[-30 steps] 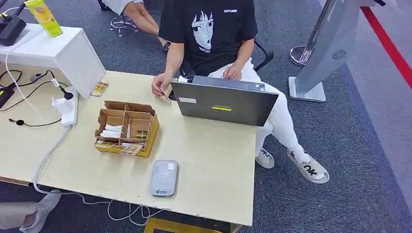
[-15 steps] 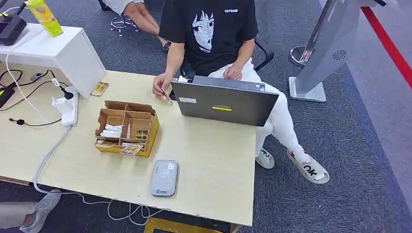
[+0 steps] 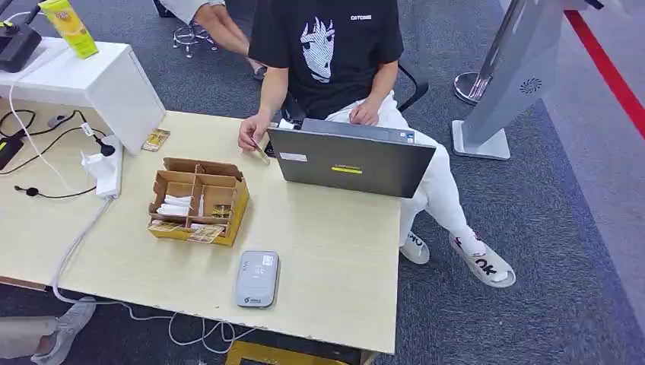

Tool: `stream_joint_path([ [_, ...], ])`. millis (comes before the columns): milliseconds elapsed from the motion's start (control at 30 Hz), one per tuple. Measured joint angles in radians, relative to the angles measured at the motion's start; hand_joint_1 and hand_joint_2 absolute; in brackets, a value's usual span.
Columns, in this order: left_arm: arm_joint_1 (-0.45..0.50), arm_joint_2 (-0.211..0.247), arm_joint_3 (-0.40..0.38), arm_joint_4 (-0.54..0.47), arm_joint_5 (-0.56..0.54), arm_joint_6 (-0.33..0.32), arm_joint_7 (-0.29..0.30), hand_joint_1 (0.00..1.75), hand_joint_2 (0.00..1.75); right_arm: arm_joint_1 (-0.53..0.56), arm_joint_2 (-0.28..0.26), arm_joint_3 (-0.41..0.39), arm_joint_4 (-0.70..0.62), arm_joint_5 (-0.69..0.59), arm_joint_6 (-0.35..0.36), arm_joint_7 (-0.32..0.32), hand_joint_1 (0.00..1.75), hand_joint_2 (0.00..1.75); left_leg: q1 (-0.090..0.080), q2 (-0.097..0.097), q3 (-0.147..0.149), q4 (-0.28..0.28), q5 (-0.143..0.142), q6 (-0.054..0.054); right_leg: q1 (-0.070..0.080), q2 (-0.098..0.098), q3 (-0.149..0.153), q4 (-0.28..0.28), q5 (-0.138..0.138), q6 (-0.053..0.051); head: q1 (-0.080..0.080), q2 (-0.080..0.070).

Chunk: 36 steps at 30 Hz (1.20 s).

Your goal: Pass the card to the sensor for recognition and then transmit it.

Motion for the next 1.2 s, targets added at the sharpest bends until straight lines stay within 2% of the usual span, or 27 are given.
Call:
stream_joint_path([
  [300,0.056,-0.038,0.069,-0.241,0.08,0.044,-0.063,0.0,1.75,-0.026,0.004,0.044,0.024,-0.15,-0.031,-0.029,0.0,1.75,0.0,0.0,0.0,0.0,0.0,0.0,0.0,0.0,0.0,0.0,0.0,0.0,0.0,0.0],
  [800,0.186,-0.092,0.089,-0.717,0.161,0.236,-0.218,0.0,1.75,-0.061,0.01,0.103,0.061,-0.345,-0.031,-0.079,0.0,1.75,0.0,0.0,0.0,0.0,0.0,0.0,0.0,0.0,0.0,0.0,0.0,0.0,0.0,0.0],
  [1000,0.231,-0.112,0.089,-0.888,0.146,0.313,-0.287,0.0,1.75,-0.068,0.011,0.126,0.071,-0.402,-0.031,-0.107,0.0,1.75,0.0,0.0,0.0,0.0,0.0,0.0,0.0,0.0,0.0,0.0,0.0,0.0,0.0,0.0],
  [1200,0.266,-0.129,0.07,-1.078,0.055,0.367,-0.348,0.0,1.75,-0.076,0.017,0.154,0.081,-0.437,-0.031,-0.138,0.0,1.75,0.0,0.0,0.0,0.0,0.0,0.0,0.0,0.0,0.0,0.0,0.0,0.0,0.0,0.0],
])
